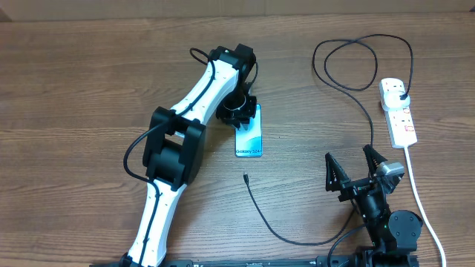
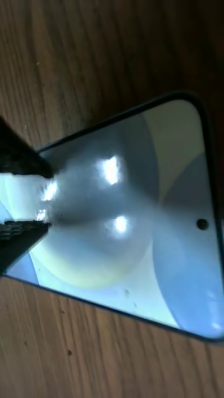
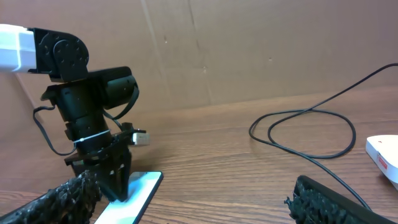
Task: Plug charger to phone and switch on socket
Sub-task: 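Move the left gripper over the phone and lower onto its top edge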
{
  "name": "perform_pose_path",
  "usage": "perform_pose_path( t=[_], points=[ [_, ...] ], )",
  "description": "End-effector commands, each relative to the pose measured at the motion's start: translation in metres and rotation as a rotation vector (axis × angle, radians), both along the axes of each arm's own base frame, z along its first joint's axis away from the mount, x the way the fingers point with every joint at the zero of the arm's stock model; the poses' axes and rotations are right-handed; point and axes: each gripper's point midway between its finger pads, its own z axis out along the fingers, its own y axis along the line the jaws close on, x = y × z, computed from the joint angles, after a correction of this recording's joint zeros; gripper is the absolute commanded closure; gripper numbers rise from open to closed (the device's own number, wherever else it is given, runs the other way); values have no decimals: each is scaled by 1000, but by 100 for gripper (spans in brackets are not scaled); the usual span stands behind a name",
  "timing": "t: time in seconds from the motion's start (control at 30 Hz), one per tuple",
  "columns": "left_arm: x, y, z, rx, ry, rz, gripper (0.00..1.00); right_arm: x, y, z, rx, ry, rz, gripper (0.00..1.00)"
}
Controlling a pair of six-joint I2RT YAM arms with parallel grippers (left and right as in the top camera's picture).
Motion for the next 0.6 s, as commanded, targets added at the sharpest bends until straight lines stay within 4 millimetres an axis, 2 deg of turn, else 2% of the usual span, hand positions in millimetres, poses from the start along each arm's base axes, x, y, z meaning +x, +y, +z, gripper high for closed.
perform_pose_path(
  t=[0.0, 0.1, 0.17, 0.2, 0.57],
  points=[
    [5, 0, -6, 66, -42, 2, 61, 0, -1, -2, -2, -5, -4, 0],
    [6, 1, -7, 102, -64, -15, 43, 0, -1, -2, -2, -5, -4, 0],
    [5, 2, -8, 125, -74, -26, 26, 0, -1, -2, -2, -5, -4, 0],
    [4, 1, -9, 130, -75, -31, 0, 0, -1, -2, -2, -5, -4, 0],
    [1, -1, -11, 132, -72, -35, 0, 0, -1, -2, -2, -5, -4, 0]
  ],
)
